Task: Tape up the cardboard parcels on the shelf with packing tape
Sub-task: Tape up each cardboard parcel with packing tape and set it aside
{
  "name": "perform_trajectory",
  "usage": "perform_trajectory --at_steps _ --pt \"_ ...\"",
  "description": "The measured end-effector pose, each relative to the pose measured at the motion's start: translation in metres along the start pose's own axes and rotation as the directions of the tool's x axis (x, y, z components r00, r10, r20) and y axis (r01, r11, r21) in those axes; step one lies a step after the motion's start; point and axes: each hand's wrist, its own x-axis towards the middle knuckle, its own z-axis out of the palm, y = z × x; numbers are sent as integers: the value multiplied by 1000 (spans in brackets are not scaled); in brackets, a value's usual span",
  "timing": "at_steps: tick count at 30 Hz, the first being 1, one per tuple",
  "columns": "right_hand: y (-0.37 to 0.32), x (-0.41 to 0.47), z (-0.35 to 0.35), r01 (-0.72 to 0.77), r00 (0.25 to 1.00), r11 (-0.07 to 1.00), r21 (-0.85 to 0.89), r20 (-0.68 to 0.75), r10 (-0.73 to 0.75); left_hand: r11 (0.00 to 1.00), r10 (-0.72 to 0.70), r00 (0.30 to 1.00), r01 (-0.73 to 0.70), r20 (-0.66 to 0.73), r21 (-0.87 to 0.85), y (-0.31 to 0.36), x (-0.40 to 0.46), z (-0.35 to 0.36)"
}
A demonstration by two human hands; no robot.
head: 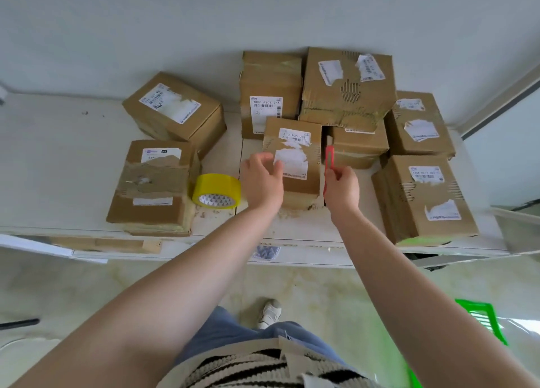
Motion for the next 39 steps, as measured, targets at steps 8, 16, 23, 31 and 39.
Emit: perform_trajectory --at_steps 8,16,23,31,39 --pt "-13 13 -9 -18 1000 984 -177 9 20 968 -250 952 239 179 81 -2 13 6" --pt "-4 21 -45 -20 1000 948 -318 -21 14 891 -337 908 393 250 -228 -5 -5 34" --pt "-36 -7 -20 118 967 952 -284 -187 -175 958 -206 922 258 327 -126 -3 3 12" --pt "-99 -79 93 4 970 968 250 236 -65 974 203 949 -170 -243 148 -49 39 -142" --pt "-102 -106 180 94 945 988 -122 324 -50 771 149 978 -207 145 602 -109 76 -187"
